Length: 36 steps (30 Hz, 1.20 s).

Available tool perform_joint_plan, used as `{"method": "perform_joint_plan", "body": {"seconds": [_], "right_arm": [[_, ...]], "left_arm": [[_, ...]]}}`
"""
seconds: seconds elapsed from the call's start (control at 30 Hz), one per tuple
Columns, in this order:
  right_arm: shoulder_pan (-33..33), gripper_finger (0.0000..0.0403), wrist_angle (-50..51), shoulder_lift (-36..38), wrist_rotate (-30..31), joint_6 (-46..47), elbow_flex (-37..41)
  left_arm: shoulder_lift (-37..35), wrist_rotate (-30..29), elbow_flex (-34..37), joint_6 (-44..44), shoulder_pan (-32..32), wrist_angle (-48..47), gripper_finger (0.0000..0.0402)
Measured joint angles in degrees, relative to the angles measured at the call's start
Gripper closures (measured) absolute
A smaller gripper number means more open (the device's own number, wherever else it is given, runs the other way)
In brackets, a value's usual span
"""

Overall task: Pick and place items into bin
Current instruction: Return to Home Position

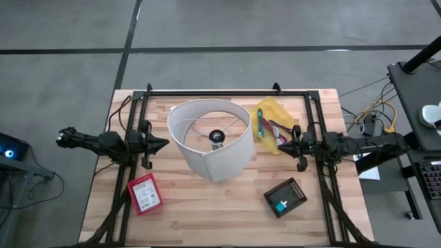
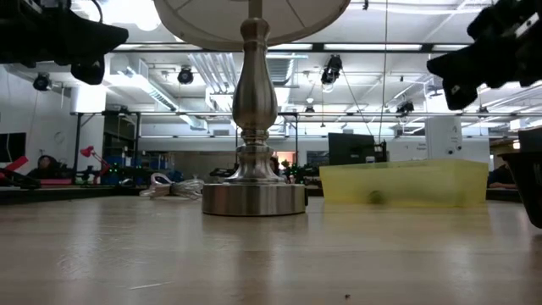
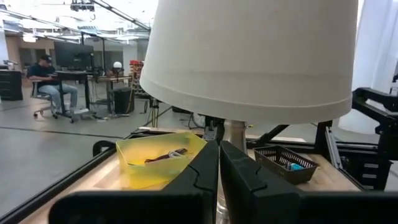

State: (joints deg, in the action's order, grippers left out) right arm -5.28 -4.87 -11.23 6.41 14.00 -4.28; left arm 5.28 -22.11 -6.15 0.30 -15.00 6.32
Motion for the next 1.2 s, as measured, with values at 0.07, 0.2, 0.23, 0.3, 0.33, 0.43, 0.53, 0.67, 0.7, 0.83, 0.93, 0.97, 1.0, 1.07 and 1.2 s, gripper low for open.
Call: {"method": "perform_joint_plan", "body": {"seconds": [0.07, 0.2, 0.23, 0.3, 0.33, 0.43, 0.53, 0.67, 0.7, 0.83, 0.93, 0.97, 1.0, 1.07, 1.2], "right_arm": [[0.0, 0.0395, -3.5, 2.3, -0.1, 0.4, 2.9], [-0.1, 0.0395, -0.2, 6.7, -0.2, 0.3, 3.7], [-0.1, 0.0395, 1.0, 7.5, -0.1, -0.4, 3.7], [-0.1, 0.0395, 2.1, 9.0, 1.3, -1.1, 3.8], [-0.1, 0.0395, 2.1, 9.6, 2.1, -1.6, 3.8], [-0.1, 0.0394, 2.7, 10.8, 4.1, -2.9, 3.7], [-0.1, 0.0394, 2.6, 11.2, 4.3, -3.5, 3.7], [-0.1, 0.0394, 2.5, 10.9, 6.1, -3.5, 3.7], [-0.1, 0.0394, 2.5, 10.8, 6.5, -3.5, 3.7], [-0.1, 0.0394, 2.3, 10.4, 7.3, -3.4, 3.7], [-0.1, 0.0394, 2.3, 10.4, 7.3, -2.1, 3.7], [-0.1, 0.0394, 2.3, 10.4, 7.3, -1.5, 3.7], [-0.1, 0.0394, 2.3, 10.4, 7.3, -0.9, 3.7], [-0.1, 0.0394, 2.3, 10.4, 7.3, -0.7, 3.7], [-0.1, 0.0394, 2.2, 10.4, 8.2, -0.1, 3.7]], "left_arm": [[-0.1, 0.0, 0.0, 0.0, 0.0, -0.1, 0.0401], [-0.4, 2.5, 0.1, -0.4, 0.0, -1.2, 0.0401], [-0.6, 3.9, 0.2, -0.5, 0.0, -1.3, 0.0401], [-0.9, 4.7, 0.9, -1.3, -0.1, -0.5, 0.0401], [-1.2, 4.9, 1.6, -1.8, 0.0, -0.3, 0.0401], [-2.9, 5.5, 5.4, -3.5, 0.0, -0.6, 0.0401], [-3.6, 5.6, 5.6, -4.5, 0.0, -2.6, 0.0402], [-3.6, 4.7, 5.7, -1.0, 0.6, 1.4, 0.0402], [-3.4, 4.5, 5.7, -0.5, 1.1, 1.8, 0.0402], [-2.3, 4.5, 5.7, 0.1, 3.4, 2.9, 0.0402], [-0.5, 4.0, 5.7, 0.6, 5.9, 2.6, 0.0402], [0.2, 4.0, 5.7, 0.7, 6.8, 2.6, 0.0402], [1.0, 4.0, 5.7, 1.7, 7.7, 3.0, 0.0402], [2.6, 4.4, 5.7, 4.5, 9.9, 6.1, 0.0402], [4.7, 12.4, 5.8, 3.7, 14.3, 9.8, 0.0402]]}}
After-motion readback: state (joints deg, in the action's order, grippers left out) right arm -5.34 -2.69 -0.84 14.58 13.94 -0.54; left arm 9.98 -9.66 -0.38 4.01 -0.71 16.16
